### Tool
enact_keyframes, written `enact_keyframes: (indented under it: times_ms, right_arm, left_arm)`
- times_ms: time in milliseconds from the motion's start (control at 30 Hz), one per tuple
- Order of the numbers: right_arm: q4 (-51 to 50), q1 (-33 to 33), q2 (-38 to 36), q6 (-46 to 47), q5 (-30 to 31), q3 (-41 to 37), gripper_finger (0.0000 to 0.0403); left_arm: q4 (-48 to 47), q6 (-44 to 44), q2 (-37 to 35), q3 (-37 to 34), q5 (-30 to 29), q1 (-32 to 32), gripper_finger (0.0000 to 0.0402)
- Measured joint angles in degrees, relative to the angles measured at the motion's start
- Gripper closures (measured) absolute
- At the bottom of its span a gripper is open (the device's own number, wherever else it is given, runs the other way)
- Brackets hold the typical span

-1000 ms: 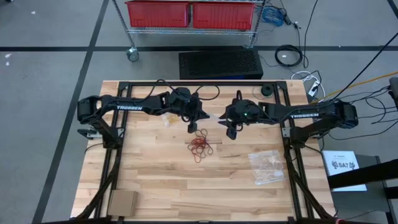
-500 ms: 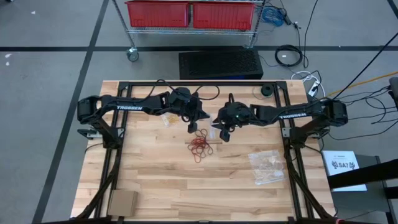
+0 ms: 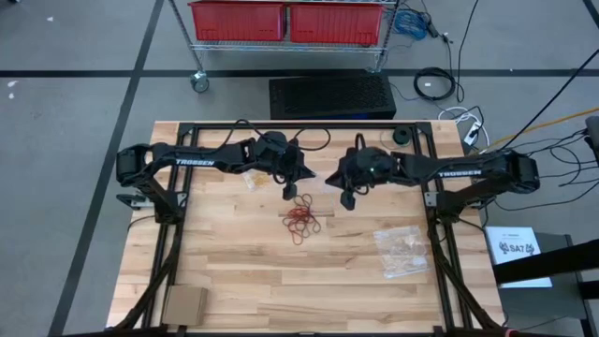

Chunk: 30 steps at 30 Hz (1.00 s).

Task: Sort rubber bands
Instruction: Open the top right transparent zip bag

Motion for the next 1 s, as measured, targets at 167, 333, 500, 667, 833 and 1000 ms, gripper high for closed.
enact_keyframes:
  times_ms: [167, 333, 500, 667, 833, 1000]
  right_arm:
    - [-2.5, 0.0, 0.3, -1.3, 0.4, 1.3, 0.0402]
    - [-7.0, 0.0, 0.2, -0.2, 6.1, 1.3, 0.0402]
    - [-6.8, 1.3, 0.1, -1.0, 6.1, 1.3, 0.0403]
    - [-6.6, 1.9, 0.4, -1.3, 5.9, 1.3, 0.0403]
    - [-6.5, 1.8, 2.3, -1.3, 6.1, 1.3, 0.0403]
    - [-5.7, 1.7, 3.6, -1.5, 7.7, 1.3, 0.0403]
  left_arm:
    - [0.0, 0.0, 0.0, 0.0, -1.2, 0.0, 0.0402]
    - [0.1, 0.0, 0.0, 0.0, -2.1, 0.0, 0.0401]
    - [0.1, 0.1, 0.0, 0.0, -2.2, 0.0, 0.0401]
    - [0.1, 0.1, 0.0, 0.0, -2.2, 0.0, 0.0401]
    - [0.2, 0.1, 0.0, 0.0, -2.2, 0.0, 0.0401]
    - [0.2, 0.1, 0.0, 0.0, -2.2, 0.0, 0.0401]
